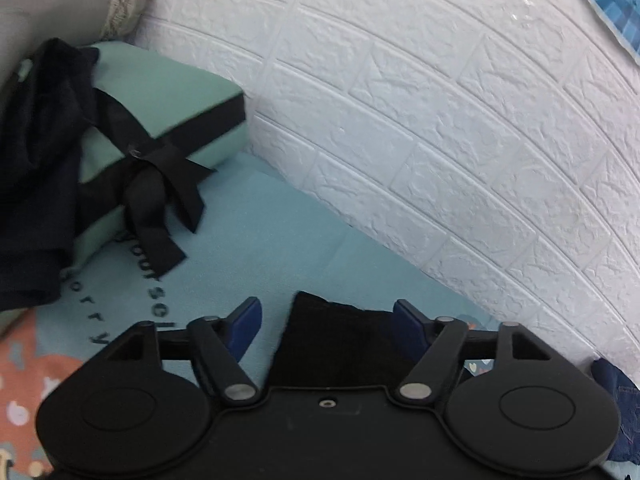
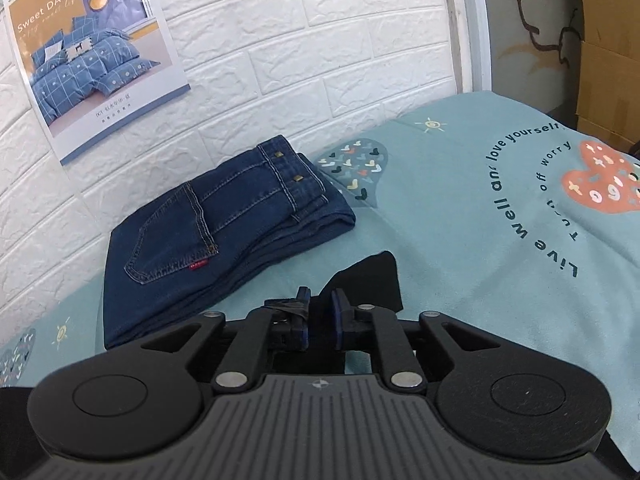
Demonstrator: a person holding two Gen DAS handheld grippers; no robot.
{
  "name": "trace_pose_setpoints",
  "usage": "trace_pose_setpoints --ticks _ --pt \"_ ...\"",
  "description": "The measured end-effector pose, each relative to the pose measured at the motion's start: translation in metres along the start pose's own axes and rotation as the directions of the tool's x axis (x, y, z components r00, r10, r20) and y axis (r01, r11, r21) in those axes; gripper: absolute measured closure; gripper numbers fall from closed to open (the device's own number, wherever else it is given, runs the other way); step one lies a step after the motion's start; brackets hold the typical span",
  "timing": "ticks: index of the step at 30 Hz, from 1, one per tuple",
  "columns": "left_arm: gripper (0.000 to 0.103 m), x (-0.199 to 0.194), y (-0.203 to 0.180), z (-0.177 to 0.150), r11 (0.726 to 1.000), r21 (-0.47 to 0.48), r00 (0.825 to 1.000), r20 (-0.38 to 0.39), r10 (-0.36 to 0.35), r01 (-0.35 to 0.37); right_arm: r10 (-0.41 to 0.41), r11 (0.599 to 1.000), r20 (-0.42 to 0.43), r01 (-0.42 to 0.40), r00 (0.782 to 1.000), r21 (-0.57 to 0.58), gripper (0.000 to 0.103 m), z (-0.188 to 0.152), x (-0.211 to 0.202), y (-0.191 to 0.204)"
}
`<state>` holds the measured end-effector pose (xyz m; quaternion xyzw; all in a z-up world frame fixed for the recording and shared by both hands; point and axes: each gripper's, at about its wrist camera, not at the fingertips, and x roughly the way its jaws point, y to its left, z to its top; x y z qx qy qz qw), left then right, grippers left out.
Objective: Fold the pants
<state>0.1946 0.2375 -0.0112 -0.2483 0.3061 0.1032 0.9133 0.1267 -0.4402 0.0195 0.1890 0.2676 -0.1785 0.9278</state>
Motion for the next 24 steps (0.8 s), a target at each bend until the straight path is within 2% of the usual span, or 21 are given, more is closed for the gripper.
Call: trace_pose_setpoints --ticks 3,8,9,10,12,16,20,24 --pt "0.0 -0.015 0.007 0.002 1.0 -0.005 1.0 0.007 -0.013 0.013 0.002 1.0 -0.014 -0.003 1.0 -0.004 0.075 0.0 0.002 -0.003" --pt "0.0 -0.016 -0.001 -0.006 0.997 0.059 0.998 -0.035 -0.043 0.045 0.001 1.0 -0.024 -0.002 1.0 -0.012 0.06 -0.002 0.005 -0.002" --pt "0.0 -0.012 -0.005 -0.008 0.996 0.076 0.998 -0.042 -0.042 0.045 0.0 1.0 -0.023 -0.001 1.0 -0.01 0.052 -0.001 0.005 -0.002" --pt "0.0 -0.008 -0.008 -0.011 0.995 0.087 0.998 -0.048 -0.04 0.044 0.0 1.0 -0.02 0.0 1.0 -0.012 0.039 0.0 0.005 -0.002" --pt "0.0 0.001 -0.015 -0.015 0.994 0.095 0.997 -0.065 -0.042 0.049 -0.006 1.0 -0.006 0.006 1.0 -0.028 0.029 0.002 0.003 -0.001" --pt "0.0 0.02 -0.027 -0.021 0.994 0.096 0.993 -0.107 -0.044 0.054 -0.021 0.997 0.001 0.021 1.0 -0.068 0.02 0.009 0.004 0.002" --pt "0.0 0.033 -0.039 -0.024 0.993 0.104 0.991 -0.131 -0.042 0.056 -0.043 0.993 -0.03 0.039 0.999 -0.113 0.018 0.011 0.018 0.007" --pt "0.0 0.037 -0.049 -0.027 0.987 0.157 0.992 -0.121 -0.027 0.046 -0.098 0.989 -0.053 0.091 0.994 -0.117 0.018 0.012 0.036 0.003"
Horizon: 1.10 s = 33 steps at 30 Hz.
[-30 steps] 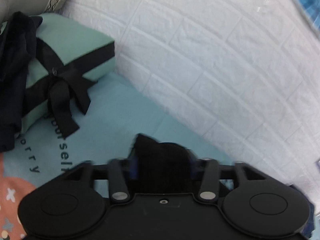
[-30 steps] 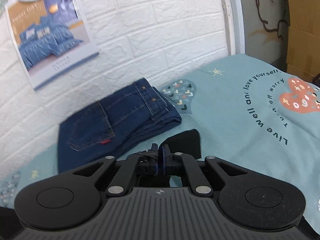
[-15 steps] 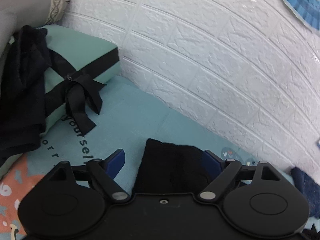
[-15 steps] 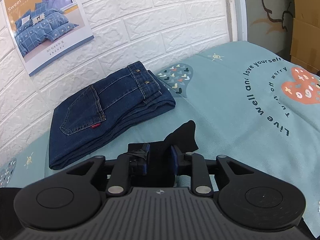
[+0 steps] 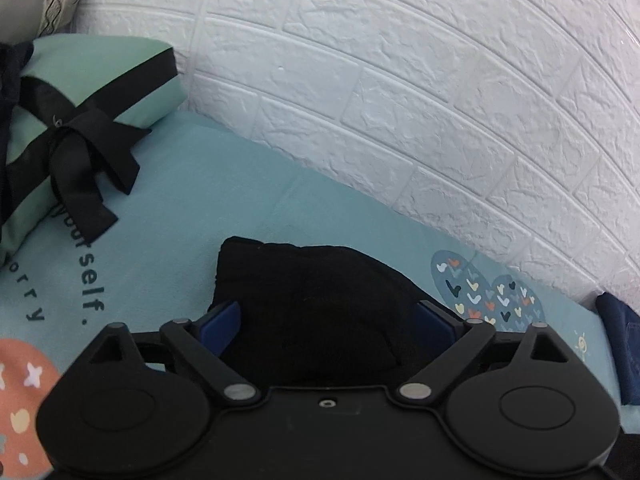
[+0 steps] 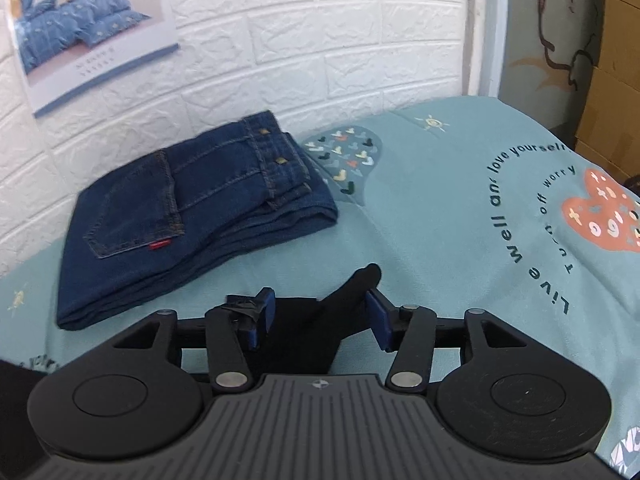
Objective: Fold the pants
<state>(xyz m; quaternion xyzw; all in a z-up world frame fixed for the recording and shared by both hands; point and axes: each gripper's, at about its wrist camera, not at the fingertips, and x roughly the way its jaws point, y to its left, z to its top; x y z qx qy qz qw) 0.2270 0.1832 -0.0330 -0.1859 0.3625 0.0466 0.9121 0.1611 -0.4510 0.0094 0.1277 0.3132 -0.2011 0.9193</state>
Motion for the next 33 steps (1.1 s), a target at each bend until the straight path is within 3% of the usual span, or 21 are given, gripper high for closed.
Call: trace_pose_setpoints --ticks 3,4,5,6,9,10,12,17,19,23,27,33 --pt "0.0 0.005 -0.002 0.002 0.999 0.024 1.0 0.007 0.024 -0.024 -0.012 0.998 -0.048 0.014 0.999 0.054 0.017 0.0 0.012 -0.011" --pt "0.0 0.007 -0.003 0.002 0.999 0.023 0.999 0.005 0.035 -0.035 -0.007 0.997 -0.073 0.013 0.997 0.076 0.025 -0.001 0.016 -0.014" --pt "0.0 0.009 -0.003 0.001 0.999 0.022 0.999 0.003 0.039 -0.039 0.012 0.996 -0.095 -0.003 0.995 0.093 0.042 -0.002 0.018 -0.017" --pt "0.0 0.01 -0.003 0.001 0.999 0.026 0.999 0.006 0.037 -0.037 0.052 0.994 -0.11 -0.041 0.993 0.102 0.097 -0.003 0.018 -0.017" --pt "0.0 0.008 -0.008 0.001 0.995 0.09 0.999 0.022 0.037 -0.038 0.119 0.986 -0.064 -0.111 0.991 0.124 0.096 -0.003 -0.001 -0.017" --pt "0.0 0.007 -0.008 0.002 0.996 0.091 1.0 0.01 0.007 -0.008 0.125 0.984 -0.037 -0.119 0.991 0.131 0.096 -0.002 -0.01 -0.019" --pt "0.0 -0.004 -0.009 0.003 0.998 0.069 1.0 0.029 -0.001 -0.001 0.148 0.976 0.001 -0.147 0.989 0.159 0.096 0.002 -0.028 -0.025" --pt "0.0 -0.051 0.004 0.023 0.992 -0.058 0.988 0.109 -0.105 0.112 0.168 0.969 0.049 -0.174 0.985 0.174 0.096 0.006 -0.076 -0.041" --pt "0.0 -0.062 0.008 0.031 0.992 -0.057 0.984 0.146 -0.102 0.112 0.161 0.972 0.057 -0.168 0.985 0.165 0.094 0.009 -0.085 -0.041" --pt "0.0 -0.054 0.004 0.034 0.994 -0.075 0.986 0.15 -0.069 0.081 0.14 0.975 0.084 -0.152 0.987 0.162 0.091 0.022 -0.065 -0.022" --pt "0.0 -0.046 0.004 0.024 0.994 -0.058 0.99 0.118 -0.082 0.089 0.141 0.975 0.039 -0.145 0.989 0.167 0.092 0.023 -0.032 -0.002" --pt "0.0 -0.066 0.016 0.024 0.988 -0.096 0.985 0.135 -0.109 0.122 0.157 0.97 0.038 -0.161 0.987 0.185 0.092 0.017 -0.032 -0.007"
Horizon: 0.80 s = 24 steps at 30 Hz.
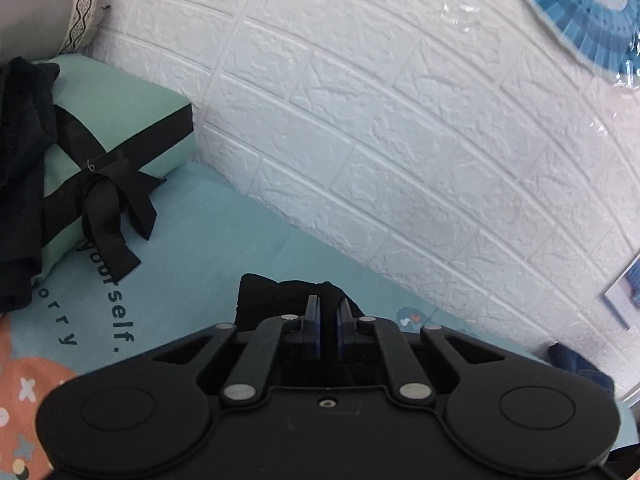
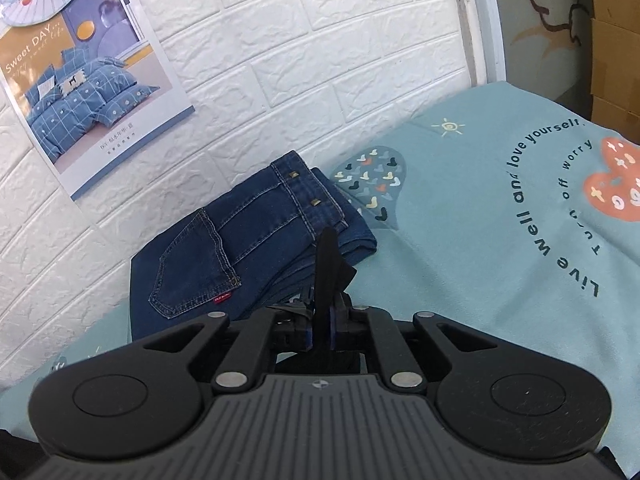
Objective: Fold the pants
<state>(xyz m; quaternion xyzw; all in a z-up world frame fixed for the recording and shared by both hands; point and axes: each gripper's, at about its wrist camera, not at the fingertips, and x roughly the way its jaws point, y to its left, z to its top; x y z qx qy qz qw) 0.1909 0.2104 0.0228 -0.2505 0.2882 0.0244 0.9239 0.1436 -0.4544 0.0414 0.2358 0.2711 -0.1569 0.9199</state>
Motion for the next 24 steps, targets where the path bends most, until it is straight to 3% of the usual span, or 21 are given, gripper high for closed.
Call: trace_pose_setpoints --ticks 7,12,15,17,20,23,24 --pt "0.0 -0.077 -0.005 -0.01 0.997 0.005 0.994 0.073 -0.083 0.083 0.021 0.999 0.033 -0.023 0.999 0.047 0.092 -0.006 -0.049 -0.029" --pt "0.0 -0.147 0.018 -0.041 0.993 -0.041 0.989 0.098 -0.107 0.112 0.046 0.997 0.065 -0.05 0.997 0.058 0.092 -0.037 -0.113 -0.063" --pt "0.0 -0.18 0.032 -0.076 0.996 -0.019 0.993 0.075 -0.087 0.089 0.042 0.996 0.086 -0.049 0.995 0.081 0.092 -0.07 -0.158 -0.09" --pt "0.0 -0.186 0.042 -0.104 0.999 -0.009 0.999 0.028 -0.032 0.032 -0.009 0.996 0.063 0.004 0.998 0.085 0.091 -0.098 -0.171 -0.109" --pt "0.0 -0.172 0.064 -0.135 0.997 -0.058 0.995 -0.097 0.037 -0.043 -0.118 0.988 -0.094 0.127 0.989 0.091 0.087 -0.135 -0.15 -0.134" --pt "0.0 -0.17 0.08 -0.146 0.992 -0.108 0.993 -0.105 0.047 -0.058 -0.088 0.987 -0.054 0.094 0.995 0.129 0.088 -0.147 -0.148 -0.143" --pt "0.0 -0.174 0.081 -0.146 0.993 -0.107 0.995 -0.094 0.045 -0.055 -0.084 0.987 -0.05 0.09 0.995 0.13 0.08 -0.146 -0.149 -0.141"
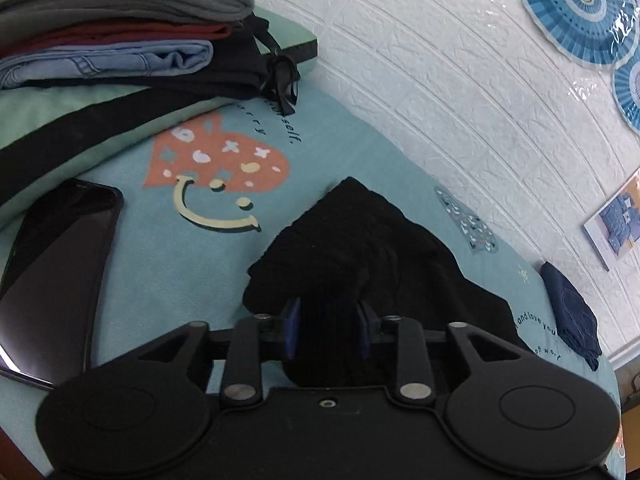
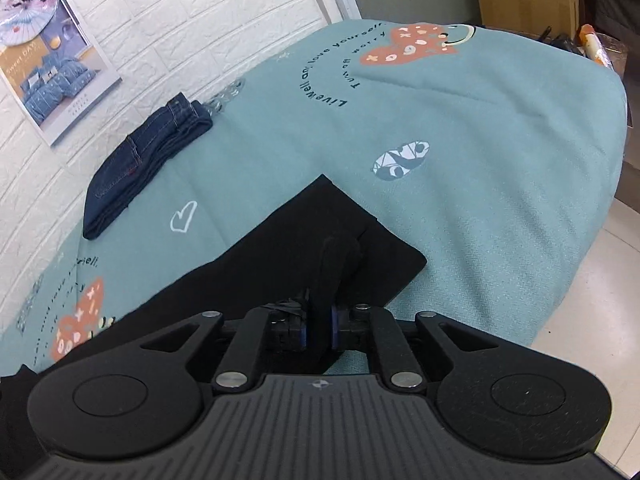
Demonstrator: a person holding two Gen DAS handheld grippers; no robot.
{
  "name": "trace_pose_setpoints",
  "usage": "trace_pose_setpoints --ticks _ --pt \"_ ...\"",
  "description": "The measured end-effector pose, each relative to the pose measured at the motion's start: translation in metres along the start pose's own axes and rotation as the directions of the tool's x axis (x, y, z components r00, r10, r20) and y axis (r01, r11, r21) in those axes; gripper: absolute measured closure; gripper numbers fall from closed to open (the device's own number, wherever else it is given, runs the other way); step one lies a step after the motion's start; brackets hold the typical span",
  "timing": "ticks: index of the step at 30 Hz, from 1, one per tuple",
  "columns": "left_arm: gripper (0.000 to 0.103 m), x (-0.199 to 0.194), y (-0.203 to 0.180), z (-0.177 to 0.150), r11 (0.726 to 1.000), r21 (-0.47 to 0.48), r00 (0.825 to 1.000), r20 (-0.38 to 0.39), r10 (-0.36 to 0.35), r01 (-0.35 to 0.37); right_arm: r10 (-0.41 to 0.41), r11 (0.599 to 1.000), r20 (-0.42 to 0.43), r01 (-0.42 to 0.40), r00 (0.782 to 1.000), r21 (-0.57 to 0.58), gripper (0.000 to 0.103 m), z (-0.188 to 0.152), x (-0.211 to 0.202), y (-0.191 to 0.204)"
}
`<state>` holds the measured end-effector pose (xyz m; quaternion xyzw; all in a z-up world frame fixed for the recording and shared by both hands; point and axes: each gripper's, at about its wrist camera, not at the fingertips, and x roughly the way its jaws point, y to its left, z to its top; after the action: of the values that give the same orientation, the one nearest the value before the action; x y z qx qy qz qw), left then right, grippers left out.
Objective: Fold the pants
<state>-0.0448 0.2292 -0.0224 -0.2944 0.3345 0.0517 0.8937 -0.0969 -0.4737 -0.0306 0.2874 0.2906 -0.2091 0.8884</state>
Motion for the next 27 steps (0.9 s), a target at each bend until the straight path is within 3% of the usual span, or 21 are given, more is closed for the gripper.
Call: trace_pose_setpoints --ticks 6,14,19,27 --pt "0.0 -0.013 -0.006 0.003 0.999 0.045 0.999 0.047 0.01 -0.012 -0.034 0.999 0.021 0.035 0.999 -0.027 0.066 0.01 0.006 0.011" --pt "0.0 -0.005 0.0 0.001 0.999 0.026 0.999 0.028 0.023 -0.024 -0.044 0.998 0.018 0.044 0.999 -0.034 0.061 0.005 0.0 0.002" --pt "0.0 0.002 -0.002 -0.002 1.0 0.028 1.0 0.007 0.011 -0.011 -0.032 0.999 0.016 0.033 0.999 -0.041 0.046 0.005 0.001 0.003" --pt "0.0 -0.001 -0.004 0.002 0.999 0.036 0.999 0.026 0.028 -0.029 -0.021 0.998 0.016 0.022 1.0 -0.055 0.041 0.007 -0.005 0.002"
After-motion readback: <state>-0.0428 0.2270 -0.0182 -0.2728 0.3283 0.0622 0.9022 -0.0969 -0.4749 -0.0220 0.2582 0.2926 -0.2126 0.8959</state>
